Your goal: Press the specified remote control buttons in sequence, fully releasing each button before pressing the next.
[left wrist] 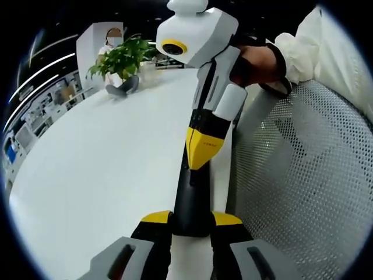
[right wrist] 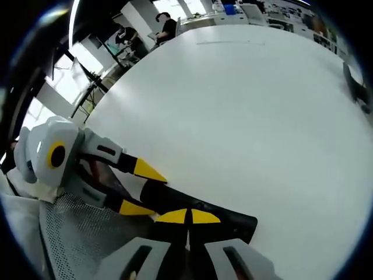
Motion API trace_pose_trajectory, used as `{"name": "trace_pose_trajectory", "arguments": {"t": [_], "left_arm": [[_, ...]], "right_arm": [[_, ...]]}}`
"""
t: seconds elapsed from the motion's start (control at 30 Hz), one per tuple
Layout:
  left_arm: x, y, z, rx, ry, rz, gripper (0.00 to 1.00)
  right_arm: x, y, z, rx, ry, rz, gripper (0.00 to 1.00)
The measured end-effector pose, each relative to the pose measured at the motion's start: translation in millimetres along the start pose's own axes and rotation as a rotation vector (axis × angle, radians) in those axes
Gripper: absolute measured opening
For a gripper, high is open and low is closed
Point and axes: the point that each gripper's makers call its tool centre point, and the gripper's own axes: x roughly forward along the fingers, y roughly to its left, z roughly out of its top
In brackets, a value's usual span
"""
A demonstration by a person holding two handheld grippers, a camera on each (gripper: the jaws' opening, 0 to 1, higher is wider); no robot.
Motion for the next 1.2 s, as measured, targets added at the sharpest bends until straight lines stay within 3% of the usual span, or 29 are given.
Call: {"name": "trace_pose_trajectory", "arguments": {"t": [0.87, 1.2], "left_arm": [[3.9, 4.1, 0.5, -0.009, -0.016, 0.009, 0.25], [4.7, 4.7, 1.0, -0.008, -0.019, 0.008, 0.25]], "right_arm": [[-2.8, -4.3, -8.6, 0.074, 0.042, -0.002, 0.0], [-2.2, -1.9, -10.0, -0.003, 0.038, -0.024, 0.0]]}}
